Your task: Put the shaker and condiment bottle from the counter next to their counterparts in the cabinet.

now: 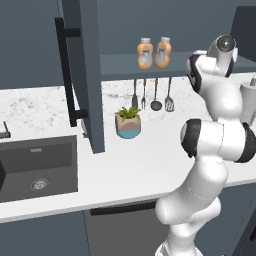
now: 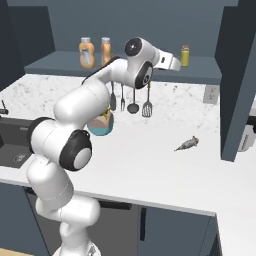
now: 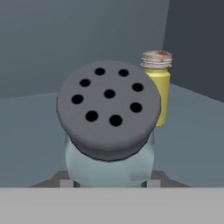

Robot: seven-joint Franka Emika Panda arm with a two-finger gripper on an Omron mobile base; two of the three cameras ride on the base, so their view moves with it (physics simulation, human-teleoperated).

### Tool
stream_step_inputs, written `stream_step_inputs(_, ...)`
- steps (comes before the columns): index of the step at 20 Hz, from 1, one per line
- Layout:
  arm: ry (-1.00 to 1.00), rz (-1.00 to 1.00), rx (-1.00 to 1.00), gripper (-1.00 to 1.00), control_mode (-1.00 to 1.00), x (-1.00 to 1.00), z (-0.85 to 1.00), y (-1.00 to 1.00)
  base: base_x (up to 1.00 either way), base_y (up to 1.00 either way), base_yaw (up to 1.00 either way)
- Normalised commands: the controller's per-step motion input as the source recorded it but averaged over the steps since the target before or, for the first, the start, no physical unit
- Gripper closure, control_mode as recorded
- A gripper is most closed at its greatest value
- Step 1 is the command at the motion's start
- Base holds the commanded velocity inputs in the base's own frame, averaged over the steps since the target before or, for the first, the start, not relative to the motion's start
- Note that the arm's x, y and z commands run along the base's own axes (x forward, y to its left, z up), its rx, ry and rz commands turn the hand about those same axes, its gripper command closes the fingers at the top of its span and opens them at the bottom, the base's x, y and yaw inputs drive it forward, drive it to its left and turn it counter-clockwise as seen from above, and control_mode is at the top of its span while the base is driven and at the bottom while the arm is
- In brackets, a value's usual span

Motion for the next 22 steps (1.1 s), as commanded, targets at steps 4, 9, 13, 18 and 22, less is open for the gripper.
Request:
stream_step_inputs(4,0.10,0.00,0.00,1.00,-1.00,0.33,0.00,-0.04,0.00,0.00,0.00)
stream_step_inputs(9,0.13,0.00,0.00,1.00,-1.00,0.26,0.00,-0.07,0.00,0.00,0.00)
stream_step_inputs(13,0.10,0.00,0.00,1.00,-1.00,0.03,0.00,-0.12,0.00,0.00,0.00)
stream_step_inputs(18,0.07,0.00,0.00,1.00,-1.00,0.00,0.00,-0.17,0.00,0.00,0.00)
stream_step_inputs(22,0.07,0.00,0.00,1.00,-1.00,0.08,0.00,-0.10,0.00,0.00,0.00)
